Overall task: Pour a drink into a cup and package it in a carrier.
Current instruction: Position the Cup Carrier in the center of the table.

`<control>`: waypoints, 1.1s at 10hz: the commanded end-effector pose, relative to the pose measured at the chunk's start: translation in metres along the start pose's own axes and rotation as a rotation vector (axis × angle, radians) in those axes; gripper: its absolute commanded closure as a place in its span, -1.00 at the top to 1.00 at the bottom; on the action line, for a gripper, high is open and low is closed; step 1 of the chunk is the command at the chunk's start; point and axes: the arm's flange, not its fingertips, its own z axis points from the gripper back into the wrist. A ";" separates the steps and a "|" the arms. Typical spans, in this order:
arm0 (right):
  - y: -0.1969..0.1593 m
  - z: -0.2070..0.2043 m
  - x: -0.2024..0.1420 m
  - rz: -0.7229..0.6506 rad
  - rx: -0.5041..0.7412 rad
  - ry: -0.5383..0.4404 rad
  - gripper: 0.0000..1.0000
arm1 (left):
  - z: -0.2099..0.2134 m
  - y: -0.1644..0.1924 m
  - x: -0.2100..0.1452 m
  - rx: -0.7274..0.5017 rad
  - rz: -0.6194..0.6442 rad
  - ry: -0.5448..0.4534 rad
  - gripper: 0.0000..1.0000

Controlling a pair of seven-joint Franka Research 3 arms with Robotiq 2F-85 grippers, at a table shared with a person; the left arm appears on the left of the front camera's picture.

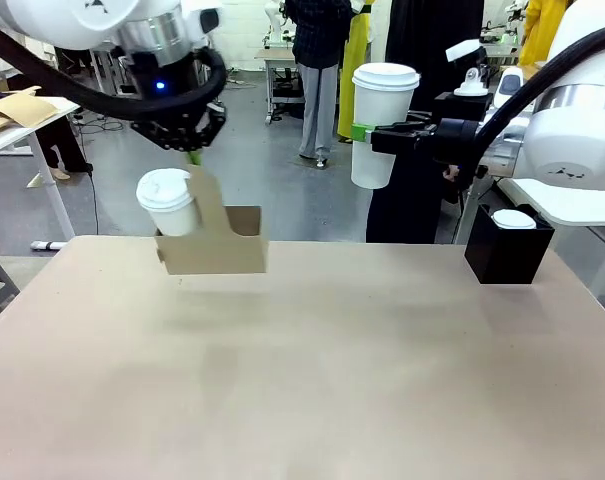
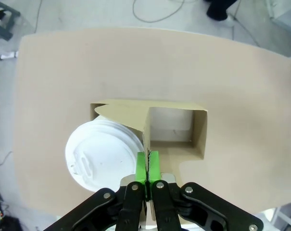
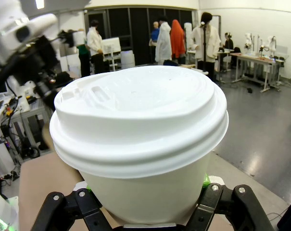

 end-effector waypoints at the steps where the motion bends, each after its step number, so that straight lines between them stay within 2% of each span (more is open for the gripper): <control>1: 0.002 -0.001 0.003 -0.001 0.004 -0.008 0.61 | 0.001 -0.027 -0.034 -0.016 0.051 0.020 -0.96; 3: 0.002 -0.001 0.003 -0.001 0.004 -0.008 0.61 | 0.001 -0.055 -0.071 -0.022 0.069 0.039 -0.96; 5: 0.002 -0.001 0.003 -0.001 0.004 -0.008 0.61 | -0.012 -0.082 -0.102 -0.007 0.094 0.013 -0.96; 10: 0.002 -0.001 0.003 -0.001 0.004 -0.008 0.61 | -0.065 -0.122 -0.143 0.023 -0.015 0.131 -0.96; 11: 0.002 -0.001 0.003 -0.001 0.004 -0.008 0.61 | -0.074 -0.124 -0.146 0.037 -0.018 0.124 -0.96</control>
